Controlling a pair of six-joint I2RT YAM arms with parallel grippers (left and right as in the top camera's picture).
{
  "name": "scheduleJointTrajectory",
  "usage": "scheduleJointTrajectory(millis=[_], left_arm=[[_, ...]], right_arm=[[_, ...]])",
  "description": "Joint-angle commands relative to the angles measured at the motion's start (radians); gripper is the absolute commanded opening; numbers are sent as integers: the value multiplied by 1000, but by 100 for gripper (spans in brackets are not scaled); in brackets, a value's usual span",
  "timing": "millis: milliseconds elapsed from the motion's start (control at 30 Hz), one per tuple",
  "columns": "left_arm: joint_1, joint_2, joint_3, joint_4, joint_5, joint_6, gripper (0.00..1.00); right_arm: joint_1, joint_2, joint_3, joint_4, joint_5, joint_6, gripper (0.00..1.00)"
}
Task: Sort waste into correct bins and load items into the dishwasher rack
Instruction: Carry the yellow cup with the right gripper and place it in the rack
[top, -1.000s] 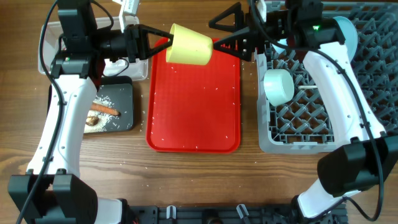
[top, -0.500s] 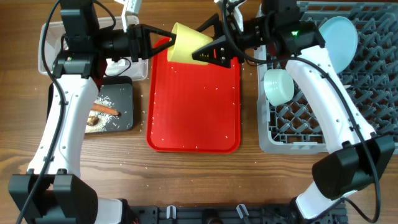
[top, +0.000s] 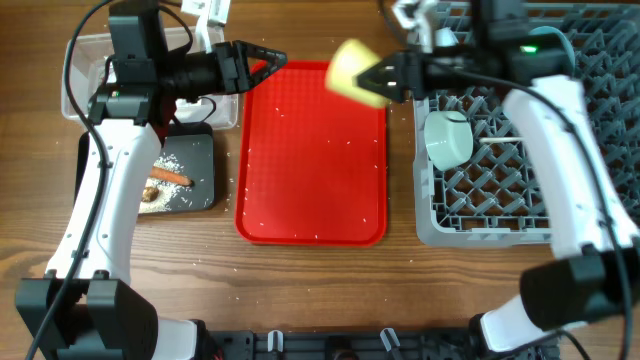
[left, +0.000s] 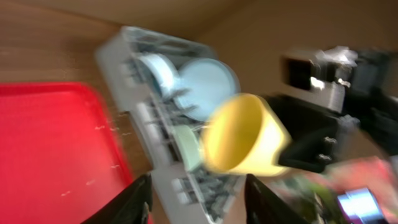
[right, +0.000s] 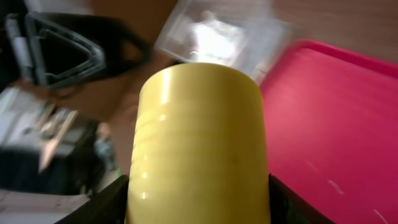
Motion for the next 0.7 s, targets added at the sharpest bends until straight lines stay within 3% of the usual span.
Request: scheduleJointTrajectory(millis=[0,100,200,500,667], left_arm=[[-2,0,5,-61,-282,9,49],[-2,0,5,-137,-434,9,52],[-2,0,5,-186,-516,9,61],[-2,0,5,-249,-614,9,71],[-2,0,5,-251,-615,9,74]], right_arm=[[-83,-150,4,-159,358,103,56],[-131,-190,4,-397,631,179,57],[-134,-166,3,-586,766,223,57],[-184,-140,-234,-585,877,301,57],[-279,-86,-243,-536,882,288,57]])
